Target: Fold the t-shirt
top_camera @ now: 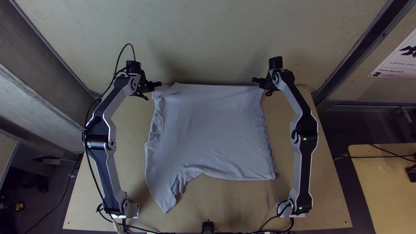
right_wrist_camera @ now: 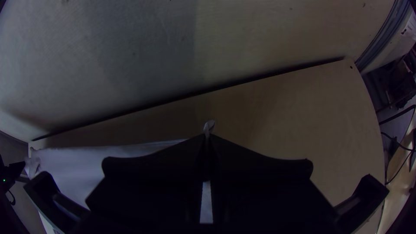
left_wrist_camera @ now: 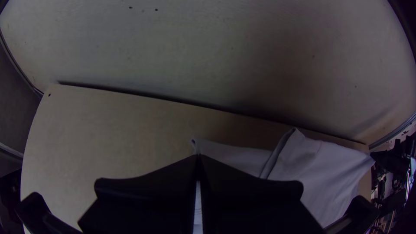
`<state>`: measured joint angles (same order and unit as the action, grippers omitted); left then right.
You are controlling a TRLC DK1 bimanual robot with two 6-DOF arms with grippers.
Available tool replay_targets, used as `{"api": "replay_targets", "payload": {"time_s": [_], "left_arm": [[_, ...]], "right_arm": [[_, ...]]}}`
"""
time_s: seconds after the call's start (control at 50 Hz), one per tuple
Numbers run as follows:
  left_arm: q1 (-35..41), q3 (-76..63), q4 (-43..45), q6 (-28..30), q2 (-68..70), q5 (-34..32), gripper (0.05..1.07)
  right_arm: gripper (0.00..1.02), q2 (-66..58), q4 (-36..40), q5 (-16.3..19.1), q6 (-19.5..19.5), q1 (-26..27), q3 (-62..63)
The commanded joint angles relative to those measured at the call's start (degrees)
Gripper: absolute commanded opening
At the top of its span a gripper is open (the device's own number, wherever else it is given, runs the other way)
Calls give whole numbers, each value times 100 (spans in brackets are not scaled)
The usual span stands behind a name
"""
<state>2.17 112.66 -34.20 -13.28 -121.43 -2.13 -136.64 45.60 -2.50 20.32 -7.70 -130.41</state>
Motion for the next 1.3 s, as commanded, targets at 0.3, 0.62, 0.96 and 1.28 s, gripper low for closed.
{"api": "replay_targets", "payload": {"time_s": [0.3, 0.62, 0.96, 1.28], "left_arm": [[-50, -1431, 379, 45, 1156, -86, 8], [-112, -2442, 589, 45, 1824, -288, 8], [-68, -3576, 879, 27, 2448, -297, 8], [-15, -4235, 1011, -8, 2800, -297, 8]], "right_arm": [[3, 797, 282, -31, -256, 6, 1053], [3, 1219, 186, -49, -239, -152, 1791], [3, 1816, -87, -145, -212, -275, 2749], [2, 2475, -720, -163, -212, -293, 4094]]}}
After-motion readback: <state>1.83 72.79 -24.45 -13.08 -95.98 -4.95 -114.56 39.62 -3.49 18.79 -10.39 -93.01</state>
